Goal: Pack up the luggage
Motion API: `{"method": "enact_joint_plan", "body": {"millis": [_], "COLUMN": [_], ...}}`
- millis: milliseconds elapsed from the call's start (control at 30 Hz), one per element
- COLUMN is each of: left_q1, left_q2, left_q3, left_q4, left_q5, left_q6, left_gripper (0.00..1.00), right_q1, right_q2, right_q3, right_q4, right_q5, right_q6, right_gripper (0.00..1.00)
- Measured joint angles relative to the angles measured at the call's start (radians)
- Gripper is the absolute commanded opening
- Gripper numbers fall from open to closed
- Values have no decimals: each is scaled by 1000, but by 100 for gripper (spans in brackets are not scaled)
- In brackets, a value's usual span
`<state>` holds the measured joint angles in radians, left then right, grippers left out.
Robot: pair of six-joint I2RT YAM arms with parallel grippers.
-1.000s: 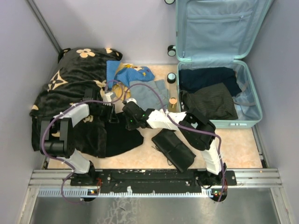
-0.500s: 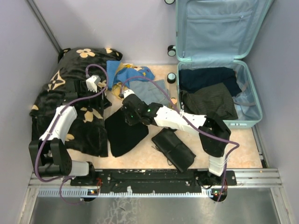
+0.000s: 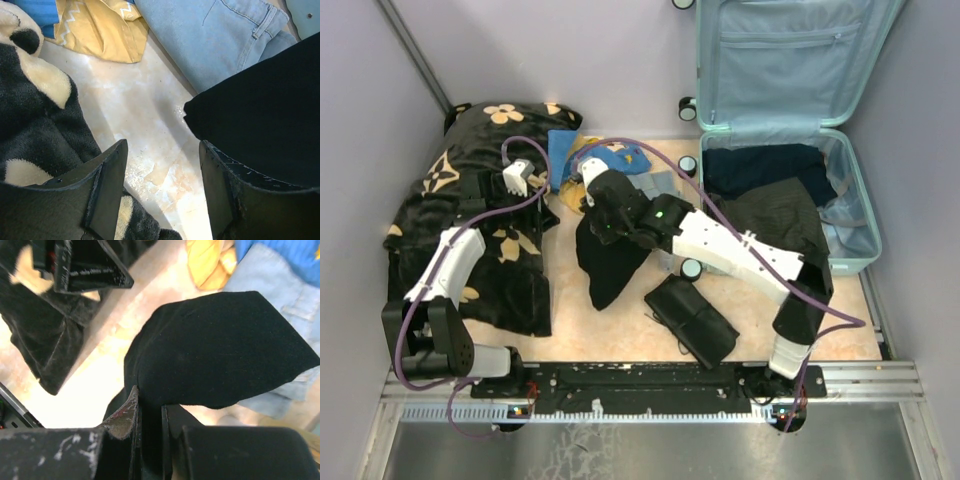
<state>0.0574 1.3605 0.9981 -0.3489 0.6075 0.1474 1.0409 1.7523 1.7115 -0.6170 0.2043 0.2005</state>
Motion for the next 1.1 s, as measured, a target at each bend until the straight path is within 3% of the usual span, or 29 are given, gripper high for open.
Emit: {"method": "enact_joint_plan", "body": {"millis": [267, 633, 933, 1100], "left_q1": [0, 0, 0, 0], "left_q2": [43, 152, 219, 249], "left_q3": [19, 142, 238, 254], "left_q4": [10, 13, 8, 5], "left_q5": [18, 50, 52, 59], "left_q6": [3, 5, 19, 29], "left_gripper": [65, 65, 65, 64], "right_q1": [-46, -468, -711, -817], "right_q2": [-109, -111, -113, -180], "right_q3": [175, 486, 488, 336], "right_q4": [-81, -201, -299, -299], "right_q5": [13, -96, -211, -311], "right_q6": [-108, -247, -285, -251], "right_gripper": [0, 0, 0, 0]}}
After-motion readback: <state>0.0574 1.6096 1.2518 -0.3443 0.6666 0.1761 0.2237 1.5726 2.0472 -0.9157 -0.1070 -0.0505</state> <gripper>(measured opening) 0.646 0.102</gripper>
